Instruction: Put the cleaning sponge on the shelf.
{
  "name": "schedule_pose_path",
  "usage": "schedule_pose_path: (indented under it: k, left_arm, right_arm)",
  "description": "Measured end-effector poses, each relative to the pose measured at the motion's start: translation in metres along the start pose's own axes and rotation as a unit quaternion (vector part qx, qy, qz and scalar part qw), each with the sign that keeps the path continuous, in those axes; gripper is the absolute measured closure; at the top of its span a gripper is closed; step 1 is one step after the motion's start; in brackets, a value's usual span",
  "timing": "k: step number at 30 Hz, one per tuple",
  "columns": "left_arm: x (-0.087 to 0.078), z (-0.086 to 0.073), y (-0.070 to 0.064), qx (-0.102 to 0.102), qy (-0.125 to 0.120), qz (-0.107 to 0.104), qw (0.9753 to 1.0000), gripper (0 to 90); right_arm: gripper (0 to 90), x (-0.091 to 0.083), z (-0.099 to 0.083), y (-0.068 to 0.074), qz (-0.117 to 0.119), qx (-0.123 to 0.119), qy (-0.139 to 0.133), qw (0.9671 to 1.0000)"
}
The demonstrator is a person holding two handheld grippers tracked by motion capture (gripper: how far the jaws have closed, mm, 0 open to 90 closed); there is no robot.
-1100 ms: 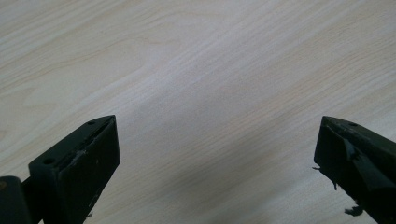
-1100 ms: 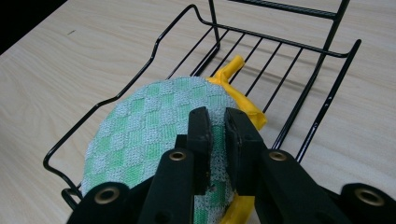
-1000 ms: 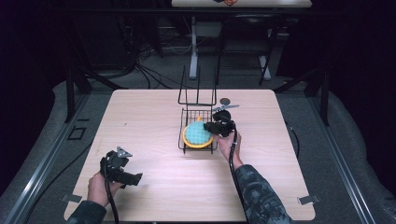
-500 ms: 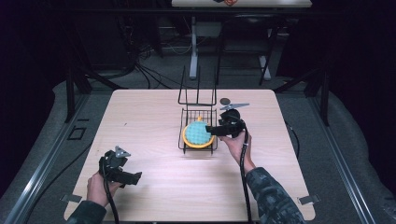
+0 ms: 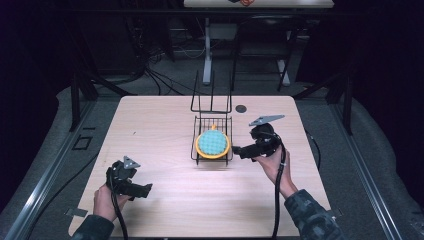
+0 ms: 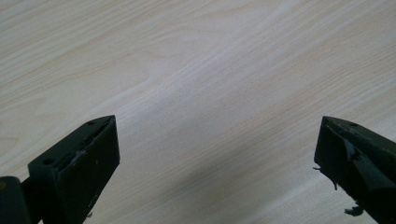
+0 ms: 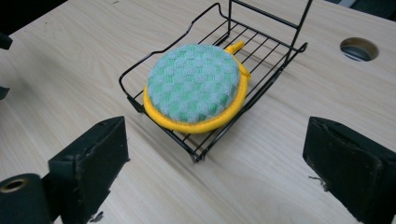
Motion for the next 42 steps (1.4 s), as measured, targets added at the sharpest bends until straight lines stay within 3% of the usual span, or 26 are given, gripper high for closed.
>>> schedule_pose_path:
  k: [7,20,28,31,36,42]
  left_arm:
    - [-0.003,0.000,-0.001,0.004,-0.010,0.001,0.9999,0.2]
    - [-0.002,-0.001,-0.003,0.008,-0.010,0.002,0.9999,0.2]
    - [0.000,0.000,-0.003,0.011,-0.004,-0.001,0.9999,0.2]
    - [0.001,0.001,-0.003,0.014,0.000,-0.001,0.9999,0.2]
    - [0.003,0.003,-0.002,0.016,-0.001,0.001,0.9999,0.2]
    - [0.002,0.003,-0.003,0.014,-0.004,-0.008,0.9999,0.2]
  right_arm:
    - [0.1,-0.027,-0.023,0.001,-0.018,-0.009,0.004,0.9998]
    - [0.0,-0.051,-0.075,-0.009,-0.048,0.018,0.014,0.9986]
    - [3.4,-0.055,-0.117,-0.021,-0.080,0.043,0.009,0.9958]
    - [3.2,-0.050,-0.129,-0.026,-0.080,0.058,0.027,0.9947]
    - [3.7,-0.041,-0.139,-0.035,-0.082,0.069,0.051,0.9929]
    - [4.5,-0.034,-0.141,-0.039,-0.078,0.066,0.069,0.9923]
Point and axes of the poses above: each handheld gripper's, and its own axes: x roughly forward along the jaws, z roughly out of its top, y roughly to its left, the point moved 1 cm from there along x, roughly forward along the jaws, and after that the axes turned 9 degrees about y, right-handed, at the moved point
